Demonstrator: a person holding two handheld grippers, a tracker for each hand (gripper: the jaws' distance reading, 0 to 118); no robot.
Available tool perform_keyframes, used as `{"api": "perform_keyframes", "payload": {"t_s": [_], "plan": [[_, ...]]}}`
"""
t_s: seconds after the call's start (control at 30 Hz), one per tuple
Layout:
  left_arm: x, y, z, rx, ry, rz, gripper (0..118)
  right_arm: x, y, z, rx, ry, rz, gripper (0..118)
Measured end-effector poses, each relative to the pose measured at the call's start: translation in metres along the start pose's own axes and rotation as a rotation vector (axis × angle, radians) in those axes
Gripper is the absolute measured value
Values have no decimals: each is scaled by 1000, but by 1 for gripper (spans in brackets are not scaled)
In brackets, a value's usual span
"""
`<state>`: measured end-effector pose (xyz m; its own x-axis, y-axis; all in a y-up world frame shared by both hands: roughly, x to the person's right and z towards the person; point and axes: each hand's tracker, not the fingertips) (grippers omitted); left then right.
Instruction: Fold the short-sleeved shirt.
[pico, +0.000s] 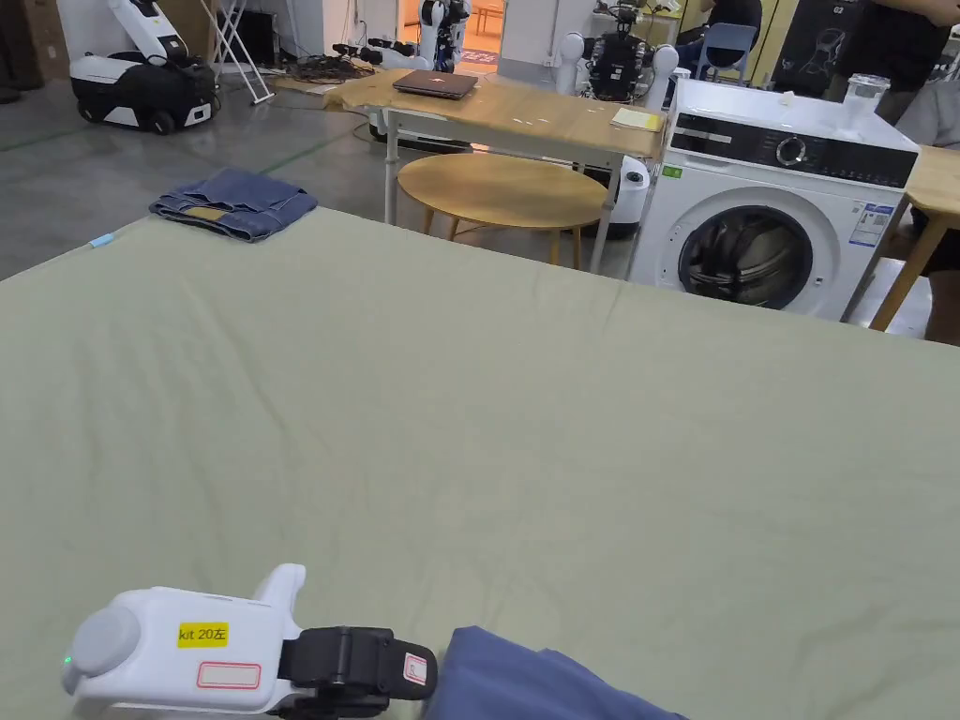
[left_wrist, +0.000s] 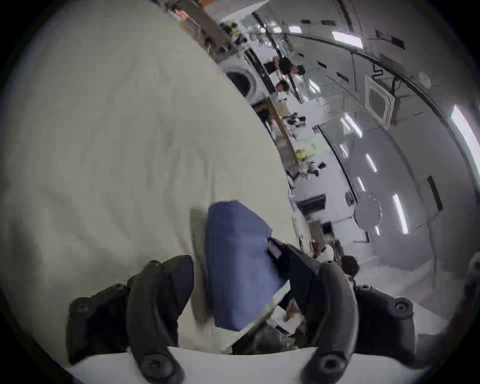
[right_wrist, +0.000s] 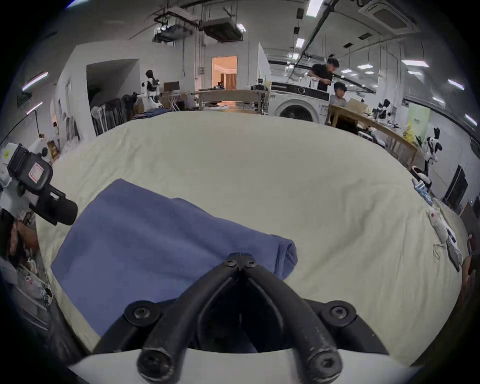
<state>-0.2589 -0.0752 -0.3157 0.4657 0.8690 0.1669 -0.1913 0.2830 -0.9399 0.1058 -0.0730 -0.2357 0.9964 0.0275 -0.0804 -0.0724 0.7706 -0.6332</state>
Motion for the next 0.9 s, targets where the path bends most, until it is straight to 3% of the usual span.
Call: {"api": "perform_keyframes", "payload": {"t_s": [0.27, 0.57, 0.63, 0.67, 0.7, 0.8, 0.9], "plan": [[-9, 10, -60, -240, 7, -9, 78, 2, 1, 0, -4, 7, -6, 0], [-29, 7, -90, -165, -197, 121, 78, 2, 1, 2, -4, 10, -20, 0], [-26, 4, -90, -157, -181, 107, 63, 3, 0, 2, -4, 11, -27, 0], [-26, 2, -90, -152, -122, 72, 36, 3, 0, 2, -4, 11, -29, 0], [-26, -1, -91, -159, -49, 40, 26, 3, 0, 2, -2, 11, -31, 0], [-28, -7, -88, -143, -115, 66, 21, 0, -2, 3, 6, 7, -20, 0], [-22, -6, -87, -139, -84, 32, 20, -1, -1, 5, 10, 4, -9, 0]]}}
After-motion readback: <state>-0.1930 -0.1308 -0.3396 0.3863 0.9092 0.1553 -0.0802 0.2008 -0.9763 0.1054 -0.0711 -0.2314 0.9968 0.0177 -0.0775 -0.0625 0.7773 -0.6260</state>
